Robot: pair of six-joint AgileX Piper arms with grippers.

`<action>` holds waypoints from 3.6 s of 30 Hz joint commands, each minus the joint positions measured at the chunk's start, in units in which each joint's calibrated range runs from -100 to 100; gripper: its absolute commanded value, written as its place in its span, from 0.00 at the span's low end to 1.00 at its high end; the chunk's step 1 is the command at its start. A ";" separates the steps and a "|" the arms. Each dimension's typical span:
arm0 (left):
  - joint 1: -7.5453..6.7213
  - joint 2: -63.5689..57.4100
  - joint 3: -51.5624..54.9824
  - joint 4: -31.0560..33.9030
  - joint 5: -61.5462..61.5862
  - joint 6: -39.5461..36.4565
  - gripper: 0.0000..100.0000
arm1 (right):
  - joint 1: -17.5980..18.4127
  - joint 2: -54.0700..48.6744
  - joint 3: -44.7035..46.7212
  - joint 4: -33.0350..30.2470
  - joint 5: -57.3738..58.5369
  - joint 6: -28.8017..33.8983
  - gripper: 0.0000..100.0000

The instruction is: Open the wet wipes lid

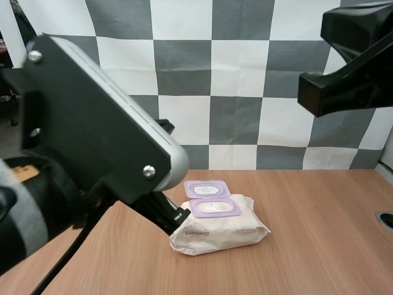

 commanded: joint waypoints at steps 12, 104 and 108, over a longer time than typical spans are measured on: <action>-0.21 -6.64 7.26 19.71 -32.72 -22.57 0.00 | -0.45 -4.07 28.92 1.69 -38.56 2.66 0.00; -0.92 -6.64 46.58 32.58 -47.79 -47.96 0.00 | -5.61 -6.25 66.25 -6.36 -33.81 10.85 0.00; -0.92 -6.64 46.58 32.58 -47.79 -47.96 0.00 | -5.61 -6.25 66.25 -6.36 -33.81 10.85 0.00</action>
